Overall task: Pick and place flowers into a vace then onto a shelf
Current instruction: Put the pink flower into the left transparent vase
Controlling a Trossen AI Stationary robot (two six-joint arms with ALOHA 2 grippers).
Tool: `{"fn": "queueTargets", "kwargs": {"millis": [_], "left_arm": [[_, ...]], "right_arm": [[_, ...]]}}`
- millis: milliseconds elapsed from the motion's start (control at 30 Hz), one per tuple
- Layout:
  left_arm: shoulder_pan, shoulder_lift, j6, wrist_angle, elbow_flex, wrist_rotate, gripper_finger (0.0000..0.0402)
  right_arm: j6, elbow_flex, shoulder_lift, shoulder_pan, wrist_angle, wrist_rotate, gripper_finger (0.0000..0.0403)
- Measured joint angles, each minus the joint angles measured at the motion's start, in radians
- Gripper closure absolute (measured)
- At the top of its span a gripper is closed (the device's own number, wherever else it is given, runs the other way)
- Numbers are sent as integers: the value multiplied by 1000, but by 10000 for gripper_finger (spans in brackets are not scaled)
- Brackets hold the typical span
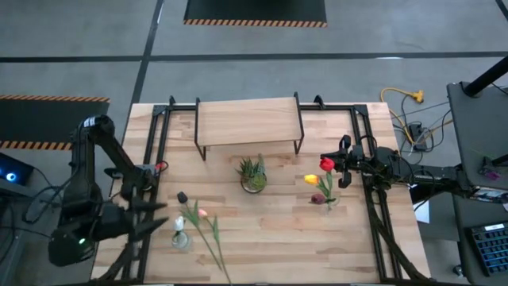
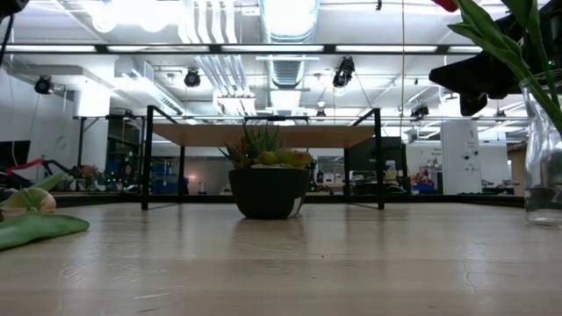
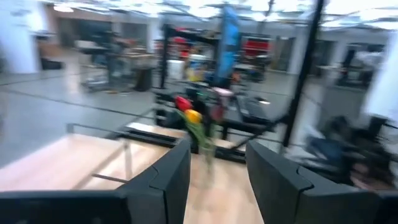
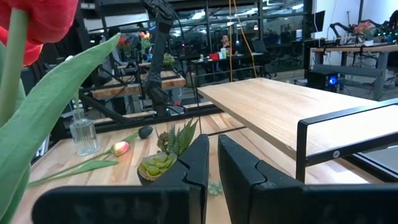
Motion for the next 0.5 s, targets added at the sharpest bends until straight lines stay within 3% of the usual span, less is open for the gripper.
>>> {"fn": "queueTargets", "kwargs": {"millis": [300,500], "left_arm": [[314,1,23,4,89,70,263],[533,13,15,36,89,354,263]], "right_arm": [[-6,0,0,0,0,0,374],[-29,0,0,0,2,0,374]]}}
